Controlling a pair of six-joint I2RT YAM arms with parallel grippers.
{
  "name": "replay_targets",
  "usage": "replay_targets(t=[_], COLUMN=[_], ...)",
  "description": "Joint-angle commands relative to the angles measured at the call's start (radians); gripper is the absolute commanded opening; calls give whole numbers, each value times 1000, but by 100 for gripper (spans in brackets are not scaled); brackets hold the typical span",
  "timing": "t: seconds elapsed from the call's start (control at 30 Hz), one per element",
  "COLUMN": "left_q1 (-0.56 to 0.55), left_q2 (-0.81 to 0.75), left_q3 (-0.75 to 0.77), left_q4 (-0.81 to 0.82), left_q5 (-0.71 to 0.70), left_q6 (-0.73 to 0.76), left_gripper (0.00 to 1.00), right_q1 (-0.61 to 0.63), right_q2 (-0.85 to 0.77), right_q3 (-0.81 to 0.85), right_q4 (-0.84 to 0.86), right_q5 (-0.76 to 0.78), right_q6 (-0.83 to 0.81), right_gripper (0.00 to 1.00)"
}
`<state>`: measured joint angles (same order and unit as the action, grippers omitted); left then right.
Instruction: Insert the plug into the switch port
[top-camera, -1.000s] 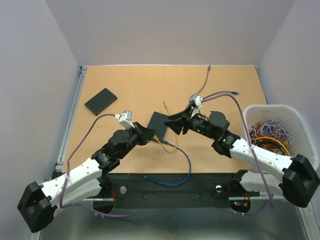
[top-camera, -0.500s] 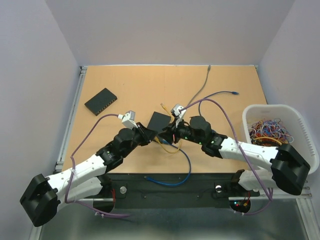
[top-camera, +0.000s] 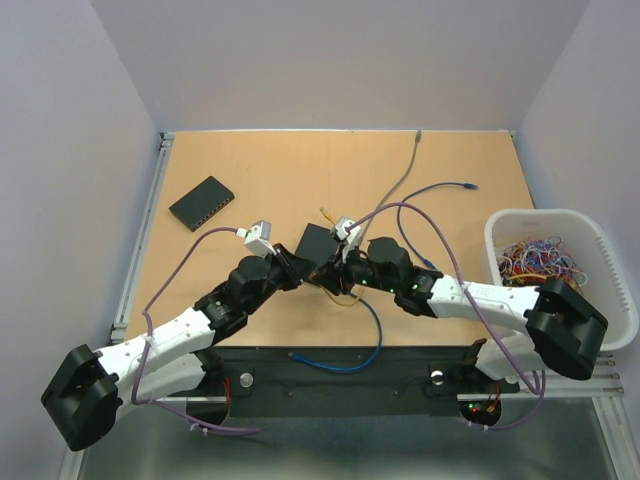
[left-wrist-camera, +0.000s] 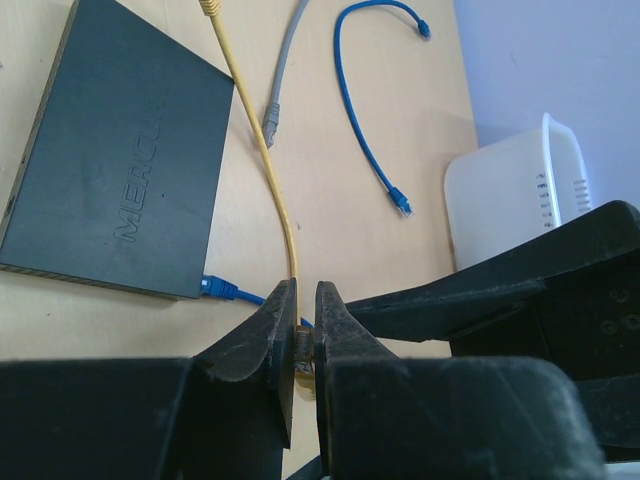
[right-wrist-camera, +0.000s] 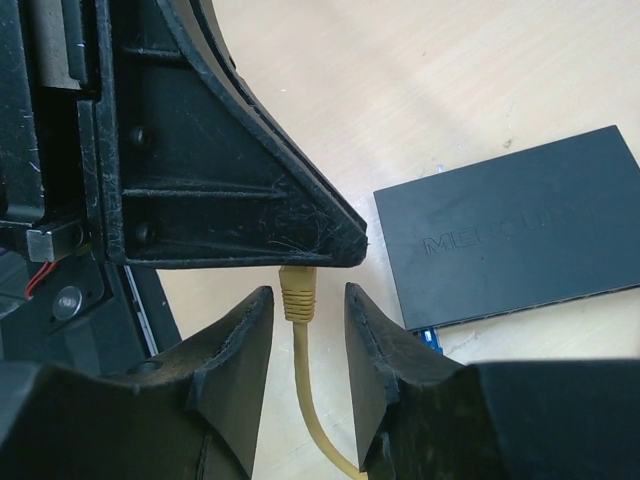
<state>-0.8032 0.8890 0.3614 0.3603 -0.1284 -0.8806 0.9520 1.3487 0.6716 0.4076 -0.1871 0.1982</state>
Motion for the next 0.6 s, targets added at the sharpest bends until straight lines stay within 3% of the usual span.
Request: replay_targets(t=[0.0, 0.57], left_q1=[1, 1], left_q2=[-1, -7], left_q3=[36, 27], left_q4=[42, 46], left_q5=[-14, -10], left_q6=[3, 5], left_gripper=[0, 0], right_q1=[17, 30], right_q2=[20, 35], right_q3=[37, 45], right_q4=[65, 86], right_q5=[5, 31], right_q6=[-6, -2], right_gripper=[39, 20])
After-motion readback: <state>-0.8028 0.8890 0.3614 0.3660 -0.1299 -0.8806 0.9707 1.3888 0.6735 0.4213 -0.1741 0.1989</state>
